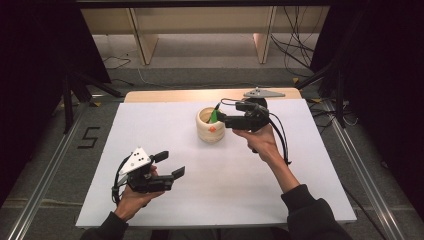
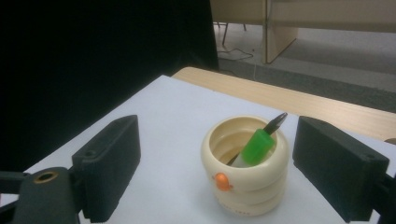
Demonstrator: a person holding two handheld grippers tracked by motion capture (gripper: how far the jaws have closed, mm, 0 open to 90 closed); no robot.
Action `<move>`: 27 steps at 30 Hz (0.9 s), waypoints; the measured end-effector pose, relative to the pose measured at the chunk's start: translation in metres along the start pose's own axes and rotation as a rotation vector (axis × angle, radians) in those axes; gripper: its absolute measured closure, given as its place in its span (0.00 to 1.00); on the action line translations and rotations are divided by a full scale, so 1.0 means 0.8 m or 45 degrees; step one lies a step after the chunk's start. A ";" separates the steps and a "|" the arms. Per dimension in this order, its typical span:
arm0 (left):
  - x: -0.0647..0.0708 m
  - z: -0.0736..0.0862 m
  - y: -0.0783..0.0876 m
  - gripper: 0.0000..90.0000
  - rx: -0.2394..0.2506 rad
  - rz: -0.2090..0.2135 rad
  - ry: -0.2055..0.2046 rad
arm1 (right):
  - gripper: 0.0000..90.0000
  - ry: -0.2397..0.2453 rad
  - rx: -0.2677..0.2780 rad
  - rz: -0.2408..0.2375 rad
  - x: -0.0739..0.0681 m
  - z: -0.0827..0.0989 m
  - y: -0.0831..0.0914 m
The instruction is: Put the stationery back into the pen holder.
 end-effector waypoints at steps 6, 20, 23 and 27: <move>0.000 0.000 0.000 0.20 0.000 0.002 0.000 | 0.18 0.009 0.013 -0.020 -0.002 0.009 0.011; 0.001 0.001 -0.001 0.20 -0.002 0.003 0.001 | 0.18 0.019 0.022 -0.032 0.003 0.030 0.030; 0.001 0.001 -0.001 0.20 -0.003 0.002 -0.001 | 0.18 0.022 0.026 -0.032 0.004 0.035 0.034; -0.001 0.000 0.000 0.20 0.000 -0.001 0.001 | 0.18 0.043 0.036 -0.030 0.005 0.042 0.038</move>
Point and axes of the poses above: each handheld gripper's, and its own axes: y roughly backward along the jaws, z roughly out of its underside, x roughly to its right, the point moved 8 cm from there along -y, roughly forward along the jaws, and after that the axes turned 9 degrees about -y, right-handed, at the moved point
